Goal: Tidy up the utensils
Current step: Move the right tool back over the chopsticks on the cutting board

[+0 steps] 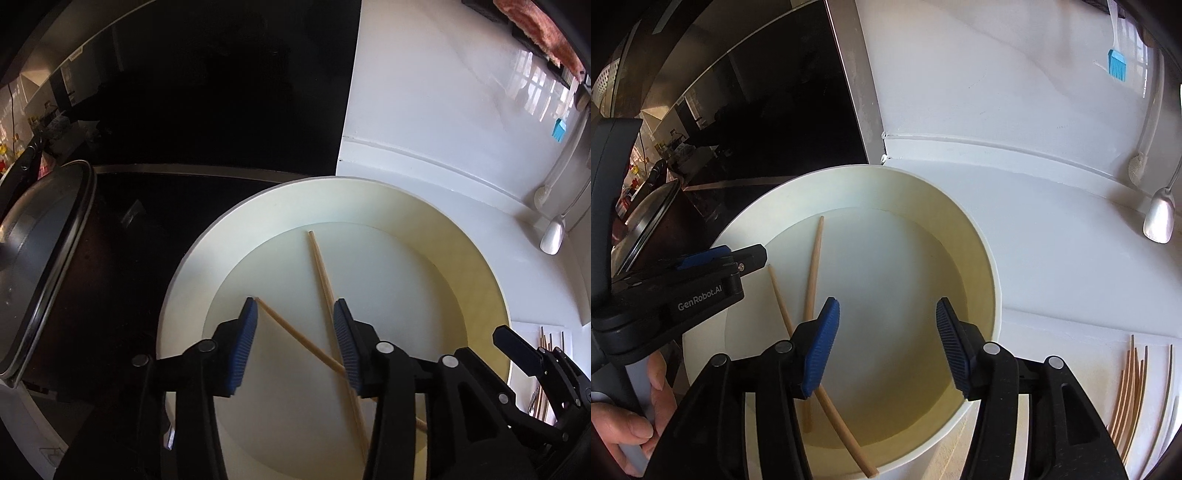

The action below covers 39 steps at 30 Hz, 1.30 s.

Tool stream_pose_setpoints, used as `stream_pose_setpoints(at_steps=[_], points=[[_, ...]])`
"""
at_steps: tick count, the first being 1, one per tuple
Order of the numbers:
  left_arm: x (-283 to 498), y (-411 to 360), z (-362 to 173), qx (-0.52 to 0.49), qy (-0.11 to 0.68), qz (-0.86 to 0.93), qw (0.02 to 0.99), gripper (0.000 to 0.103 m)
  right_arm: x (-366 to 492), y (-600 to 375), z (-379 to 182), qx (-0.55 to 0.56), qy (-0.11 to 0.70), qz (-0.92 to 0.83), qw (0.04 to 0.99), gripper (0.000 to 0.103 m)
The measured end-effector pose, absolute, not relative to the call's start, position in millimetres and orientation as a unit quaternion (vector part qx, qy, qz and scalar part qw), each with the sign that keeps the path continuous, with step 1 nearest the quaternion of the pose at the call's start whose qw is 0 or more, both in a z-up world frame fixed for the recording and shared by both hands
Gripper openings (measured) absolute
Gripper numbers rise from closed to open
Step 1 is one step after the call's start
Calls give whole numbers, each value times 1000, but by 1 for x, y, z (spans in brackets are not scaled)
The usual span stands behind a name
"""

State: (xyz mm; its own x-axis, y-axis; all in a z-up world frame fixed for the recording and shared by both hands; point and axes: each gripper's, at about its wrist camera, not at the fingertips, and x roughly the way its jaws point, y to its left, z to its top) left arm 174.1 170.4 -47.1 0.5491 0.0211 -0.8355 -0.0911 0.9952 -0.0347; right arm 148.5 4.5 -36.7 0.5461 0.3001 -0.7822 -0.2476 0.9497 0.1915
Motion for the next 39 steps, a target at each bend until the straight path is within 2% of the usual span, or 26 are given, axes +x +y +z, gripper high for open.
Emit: stream_pose_setpoints(at_steps=[1,6,22,31,39], points=[[172,171,-45,-34,472,34,880,55,146,3,-35,28,450,154,879,54],[156,174,-37,-25,471,37,881,61,132,-6,-25,32,445,138,884,59],[93,160,-6,11,445,3,896,85,50,-64,-5,70,441,55,893,62],[51,124,-15,11,455,-51,889,88,-12,-114,-15,99,448,-13,889,62],[3,63,-24,23,469,-98,877,88,-56,-171,-27,119,457,-44,880,62]])
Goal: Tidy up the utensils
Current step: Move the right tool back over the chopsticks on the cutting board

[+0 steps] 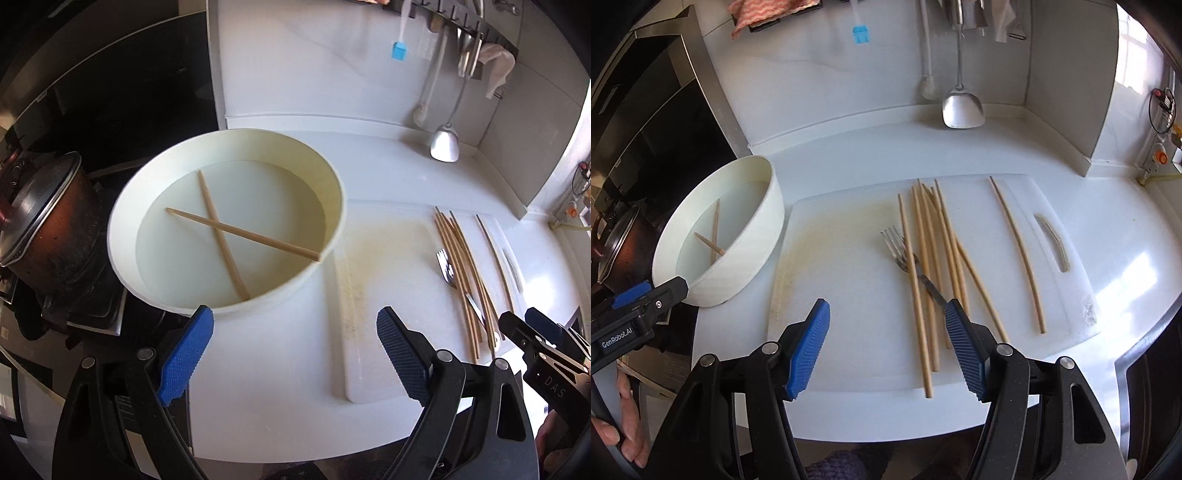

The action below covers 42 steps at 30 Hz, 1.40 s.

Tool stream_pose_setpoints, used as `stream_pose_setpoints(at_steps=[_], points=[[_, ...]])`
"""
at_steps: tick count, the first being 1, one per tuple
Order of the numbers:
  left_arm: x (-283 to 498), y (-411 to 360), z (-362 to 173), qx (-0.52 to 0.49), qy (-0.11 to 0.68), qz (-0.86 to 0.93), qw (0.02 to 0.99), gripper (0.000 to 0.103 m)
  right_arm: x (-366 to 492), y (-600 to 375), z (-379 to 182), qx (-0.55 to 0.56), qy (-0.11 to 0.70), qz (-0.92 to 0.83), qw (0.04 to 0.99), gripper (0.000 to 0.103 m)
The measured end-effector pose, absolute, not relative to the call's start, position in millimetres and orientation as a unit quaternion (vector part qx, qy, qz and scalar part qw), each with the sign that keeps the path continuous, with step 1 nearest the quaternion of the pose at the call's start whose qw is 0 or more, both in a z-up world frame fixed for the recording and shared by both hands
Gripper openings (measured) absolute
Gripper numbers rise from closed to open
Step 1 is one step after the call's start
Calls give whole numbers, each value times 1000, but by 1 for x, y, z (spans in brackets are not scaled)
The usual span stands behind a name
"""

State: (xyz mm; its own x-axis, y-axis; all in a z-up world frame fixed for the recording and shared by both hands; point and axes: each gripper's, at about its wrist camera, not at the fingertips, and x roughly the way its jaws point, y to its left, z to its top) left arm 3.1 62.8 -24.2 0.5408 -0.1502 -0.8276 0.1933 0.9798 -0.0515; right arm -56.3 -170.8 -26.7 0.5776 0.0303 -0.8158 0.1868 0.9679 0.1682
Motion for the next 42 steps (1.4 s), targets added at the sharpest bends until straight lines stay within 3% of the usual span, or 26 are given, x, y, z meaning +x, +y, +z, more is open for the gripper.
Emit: stream_pose_setpoints(at_steps=[17,25,42], points=[[-82,-48,-32,1,463,-16,886,91,-136,-308,-51,111,442,-9,890,62],[-62,-73,-40,9,447,-12,894,91,-122,-325,-63,118,431,-9,895,62],[-11,-113,-115,3,430,-56,901,92,-66,-335,-110,130,383,-37,914,62]])
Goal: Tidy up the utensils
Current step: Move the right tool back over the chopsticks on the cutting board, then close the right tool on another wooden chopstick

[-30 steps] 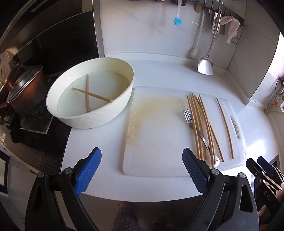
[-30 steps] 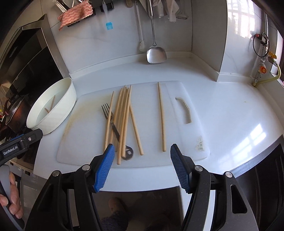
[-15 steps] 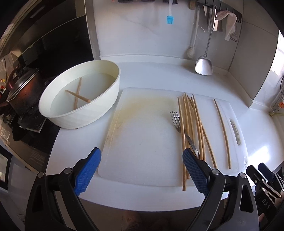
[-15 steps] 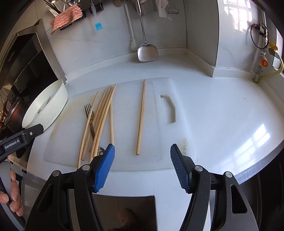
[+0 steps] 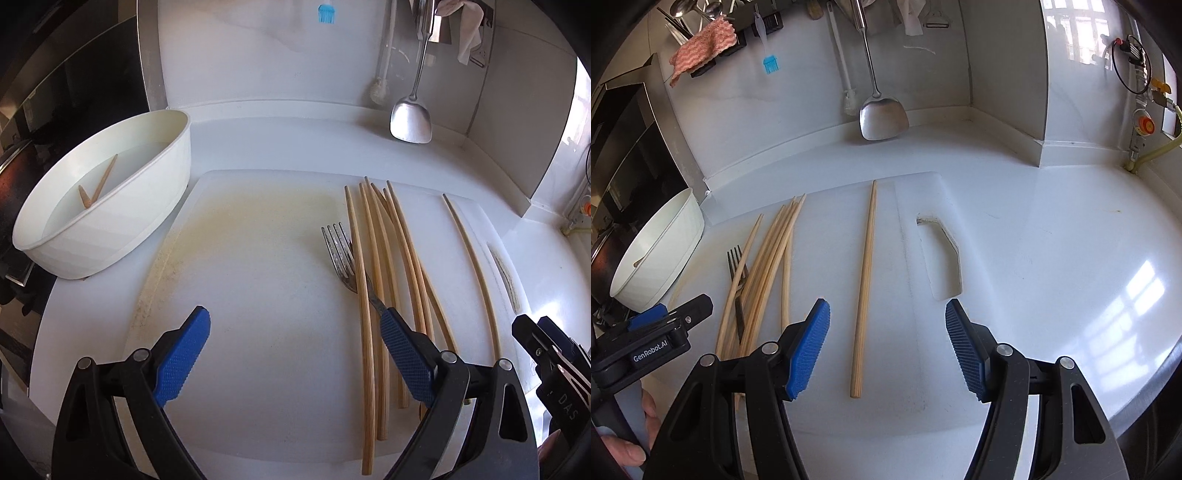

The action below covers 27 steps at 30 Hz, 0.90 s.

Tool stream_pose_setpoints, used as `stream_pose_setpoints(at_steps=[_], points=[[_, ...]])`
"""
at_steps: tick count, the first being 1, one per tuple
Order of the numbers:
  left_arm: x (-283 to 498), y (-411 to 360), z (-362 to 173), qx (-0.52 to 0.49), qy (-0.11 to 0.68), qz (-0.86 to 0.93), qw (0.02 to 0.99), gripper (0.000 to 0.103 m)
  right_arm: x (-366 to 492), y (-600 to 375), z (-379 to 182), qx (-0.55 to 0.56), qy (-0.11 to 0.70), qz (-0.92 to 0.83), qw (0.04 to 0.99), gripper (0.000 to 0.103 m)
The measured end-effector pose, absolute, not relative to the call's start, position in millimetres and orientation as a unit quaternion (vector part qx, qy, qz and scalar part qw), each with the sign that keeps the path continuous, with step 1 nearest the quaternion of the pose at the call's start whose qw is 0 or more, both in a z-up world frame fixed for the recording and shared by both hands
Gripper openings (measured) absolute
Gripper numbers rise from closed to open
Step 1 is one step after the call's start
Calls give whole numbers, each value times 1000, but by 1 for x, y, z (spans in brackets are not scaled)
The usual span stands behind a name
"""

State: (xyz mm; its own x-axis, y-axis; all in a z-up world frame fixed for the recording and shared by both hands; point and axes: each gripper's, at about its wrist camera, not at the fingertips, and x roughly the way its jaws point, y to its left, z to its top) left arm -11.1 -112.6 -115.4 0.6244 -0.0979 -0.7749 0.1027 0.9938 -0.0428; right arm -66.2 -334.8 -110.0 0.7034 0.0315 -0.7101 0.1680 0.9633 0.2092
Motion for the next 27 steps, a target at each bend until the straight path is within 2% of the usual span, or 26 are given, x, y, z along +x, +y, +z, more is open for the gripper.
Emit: stream_pose_setpoints(at_steps=[20,27], points=[[-3,-120,-133,10,433,-49,900,91,-37,-327,-123,75,382,-42,920,62],[2,-125,-132,18,431,-52,901,85,-32,-325,-125,54,384,-48,921,62]])
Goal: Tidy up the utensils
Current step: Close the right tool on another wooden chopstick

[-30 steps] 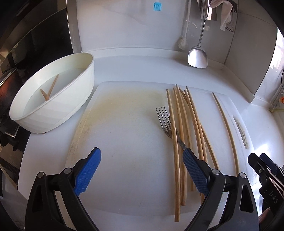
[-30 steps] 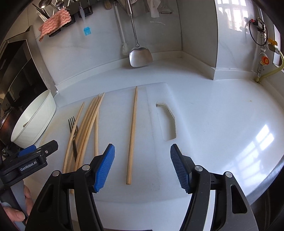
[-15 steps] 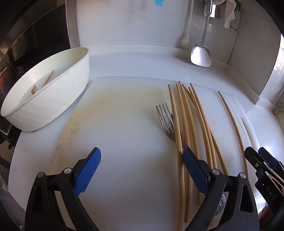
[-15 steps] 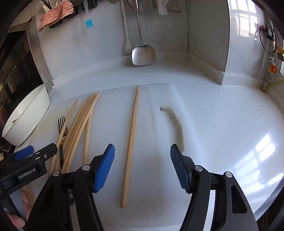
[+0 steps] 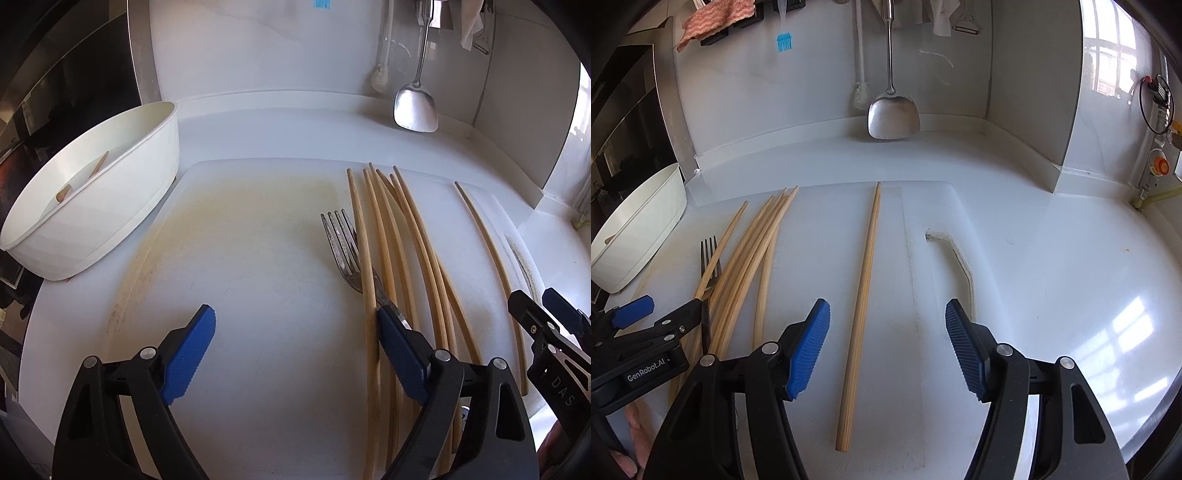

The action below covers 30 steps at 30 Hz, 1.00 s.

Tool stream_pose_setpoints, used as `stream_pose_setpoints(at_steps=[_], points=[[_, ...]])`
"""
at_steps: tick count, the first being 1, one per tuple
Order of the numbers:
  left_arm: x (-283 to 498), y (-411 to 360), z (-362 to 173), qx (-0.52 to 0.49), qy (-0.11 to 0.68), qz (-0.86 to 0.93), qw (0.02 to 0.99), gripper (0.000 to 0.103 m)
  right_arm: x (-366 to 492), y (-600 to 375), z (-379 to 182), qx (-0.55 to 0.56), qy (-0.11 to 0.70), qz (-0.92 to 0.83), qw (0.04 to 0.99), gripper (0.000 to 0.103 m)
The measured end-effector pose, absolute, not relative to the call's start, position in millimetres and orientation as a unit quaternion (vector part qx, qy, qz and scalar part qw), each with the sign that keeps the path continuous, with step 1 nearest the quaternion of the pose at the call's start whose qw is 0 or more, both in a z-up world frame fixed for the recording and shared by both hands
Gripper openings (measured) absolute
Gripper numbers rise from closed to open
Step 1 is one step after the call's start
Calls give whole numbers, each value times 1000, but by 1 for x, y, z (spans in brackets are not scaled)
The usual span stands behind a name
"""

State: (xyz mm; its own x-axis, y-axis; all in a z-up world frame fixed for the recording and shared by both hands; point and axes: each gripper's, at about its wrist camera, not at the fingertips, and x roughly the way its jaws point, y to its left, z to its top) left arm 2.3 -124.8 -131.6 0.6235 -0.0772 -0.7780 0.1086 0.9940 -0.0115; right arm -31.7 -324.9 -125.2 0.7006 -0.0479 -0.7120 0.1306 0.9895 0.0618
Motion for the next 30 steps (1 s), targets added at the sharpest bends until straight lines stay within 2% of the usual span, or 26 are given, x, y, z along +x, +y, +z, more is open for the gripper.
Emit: stream_pose_setpoints(at_steps=[5,8,12,14,16,18,20,23,26,30], points=[[6,-128,-129,23,426,-58,902,75,-26,-318,-128,32,388,-53,920,62],[7,-129,-128,25,424,-65,903,64,-23,-316,-133,22,394,-58,917,60],[9,-127,-126,24,422,-70,904,44,-22,-310,-133,16,390,-49,919,48],[11,-126,-125,23,422,-71,904,35,-20,-307,-133,9,390,-46,920,47],[12,-125,-124,20,422,-73,903,24,-18,-305,-133,10,390,-38,920,40],[13,-125,-124,20,422,-76,903,17,-18,-302,-133,5,390,-32,920,29],[13,-125,-124,23,421,-77,904,16,-18,-296,-133,-7,388,-23,921,20],[13,-126,-124,20,422,-79,903,16,-18,-291,-133,-20,385,-28,922,19],[14,-124,-124,11,425,-85,901,15,-18,-295,-134,-17,387,-39,921,7],[16,-119,-123,-22,434,-108,894,9,-18,-299,-134,-6,389,-34,921,7]])
